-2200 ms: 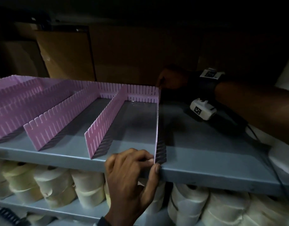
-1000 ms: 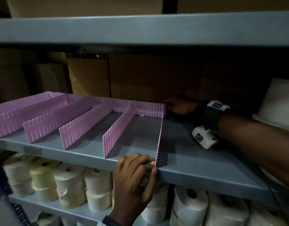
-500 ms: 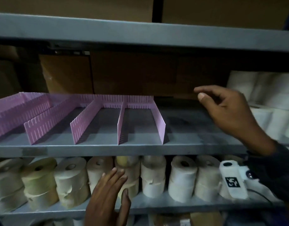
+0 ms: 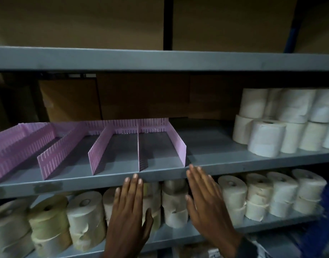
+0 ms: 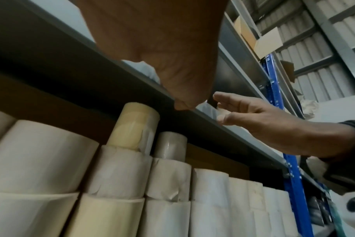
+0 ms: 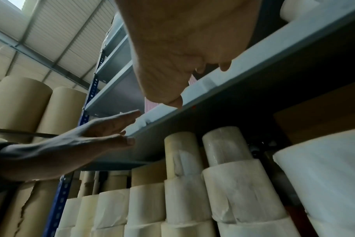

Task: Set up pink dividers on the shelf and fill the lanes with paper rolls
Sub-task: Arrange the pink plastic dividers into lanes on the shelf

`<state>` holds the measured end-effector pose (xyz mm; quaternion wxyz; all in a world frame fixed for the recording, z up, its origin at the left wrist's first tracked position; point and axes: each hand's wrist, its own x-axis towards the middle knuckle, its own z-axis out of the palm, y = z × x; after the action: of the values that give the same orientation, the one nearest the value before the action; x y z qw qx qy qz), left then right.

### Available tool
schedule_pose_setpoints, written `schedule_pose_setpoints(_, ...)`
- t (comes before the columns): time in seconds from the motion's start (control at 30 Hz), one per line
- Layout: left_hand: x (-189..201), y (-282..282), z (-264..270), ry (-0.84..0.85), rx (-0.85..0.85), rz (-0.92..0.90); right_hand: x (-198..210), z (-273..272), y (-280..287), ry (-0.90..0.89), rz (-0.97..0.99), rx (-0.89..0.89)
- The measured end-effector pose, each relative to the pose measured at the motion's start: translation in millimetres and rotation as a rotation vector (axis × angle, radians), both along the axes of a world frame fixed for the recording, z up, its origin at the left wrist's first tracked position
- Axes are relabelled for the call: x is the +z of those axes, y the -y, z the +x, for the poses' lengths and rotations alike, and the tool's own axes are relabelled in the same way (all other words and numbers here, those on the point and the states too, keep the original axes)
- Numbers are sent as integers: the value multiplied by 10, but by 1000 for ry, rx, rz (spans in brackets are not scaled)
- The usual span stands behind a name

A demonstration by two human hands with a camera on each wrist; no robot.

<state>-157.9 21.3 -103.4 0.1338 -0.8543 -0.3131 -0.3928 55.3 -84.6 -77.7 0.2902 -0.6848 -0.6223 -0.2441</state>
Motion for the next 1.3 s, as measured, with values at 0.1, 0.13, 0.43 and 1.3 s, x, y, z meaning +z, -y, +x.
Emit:
schedule_pose_setpoints(0.1, -94, -44, 22, -47, 12, 10, -150, -26, -120, 53, -45, -30)
schedule_pose_setpoints(0.13, -112, -53, 34, -56, 17, 18, -187, -23, -145, 63, -51, -41)
schedule_pose_setpoints(0.43, -140, -91, 109, -39, 75, 54, -319, 2, -271, 135, -13, -123)
schedule_pose_setpoints(1.3, -142, -253, -401, 93, -34, 85, -218, -722, -512, 70, 241, 101)
